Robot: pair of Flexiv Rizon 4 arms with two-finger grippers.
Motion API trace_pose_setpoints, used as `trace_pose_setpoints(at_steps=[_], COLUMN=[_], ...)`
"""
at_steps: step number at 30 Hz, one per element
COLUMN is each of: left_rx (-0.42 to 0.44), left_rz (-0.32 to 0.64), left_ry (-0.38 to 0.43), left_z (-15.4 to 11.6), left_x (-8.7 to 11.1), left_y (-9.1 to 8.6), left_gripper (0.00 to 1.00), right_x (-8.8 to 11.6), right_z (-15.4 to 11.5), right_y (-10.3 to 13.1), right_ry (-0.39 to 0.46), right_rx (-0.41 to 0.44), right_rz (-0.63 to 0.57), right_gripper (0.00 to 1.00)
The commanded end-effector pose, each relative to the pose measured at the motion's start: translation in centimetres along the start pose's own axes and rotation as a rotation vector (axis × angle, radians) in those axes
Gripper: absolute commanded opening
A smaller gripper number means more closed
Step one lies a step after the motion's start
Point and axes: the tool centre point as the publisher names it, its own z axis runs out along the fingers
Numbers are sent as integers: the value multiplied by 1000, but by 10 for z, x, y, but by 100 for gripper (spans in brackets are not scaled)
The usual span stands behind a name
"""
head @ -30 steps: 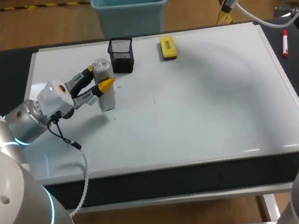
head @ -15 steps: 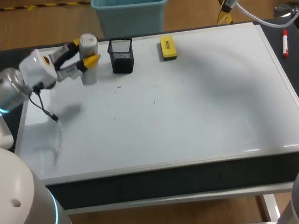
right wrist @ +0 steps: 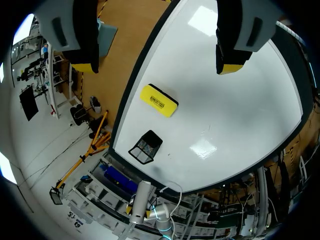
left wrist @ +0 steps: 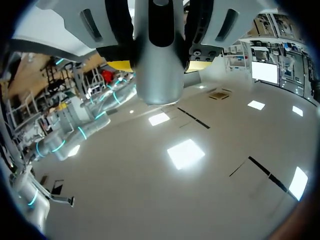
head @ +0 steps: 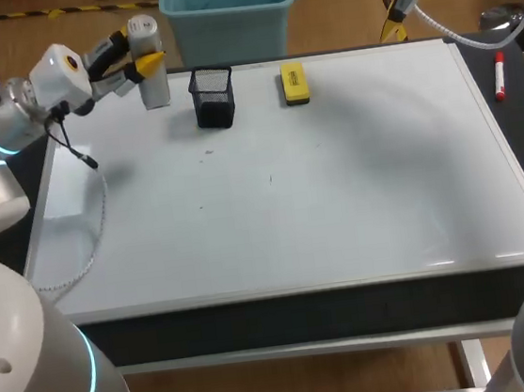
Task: Pick up the inspection probe, press it on each red-marked spot on the whiteboard one by one, put down the probe, pick up the eraser, and wipe off all the red marks.
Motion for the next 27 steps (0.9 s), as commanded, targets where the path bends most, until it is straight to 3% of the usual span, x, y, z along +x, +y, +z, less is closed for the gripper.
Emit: trace_pose_setpoints(at_steps=[1,12,27], left_rx=[52,92,149], left_rz=[-1,-58,-122], left_ry=[125,156,171], left_z=[12,28,46], left_x=[-18,-45,-54], left_y=[7,18,32], left_gripper=[0,0,0], right_x=[0,0,0], right_z=[-1,-1,-1], right_y=[1,1,1], right_ry=[4,4,4], right_rx=[4,4,4], right_rz=[-2,-2,-2], right_gripper=[100,100,100])
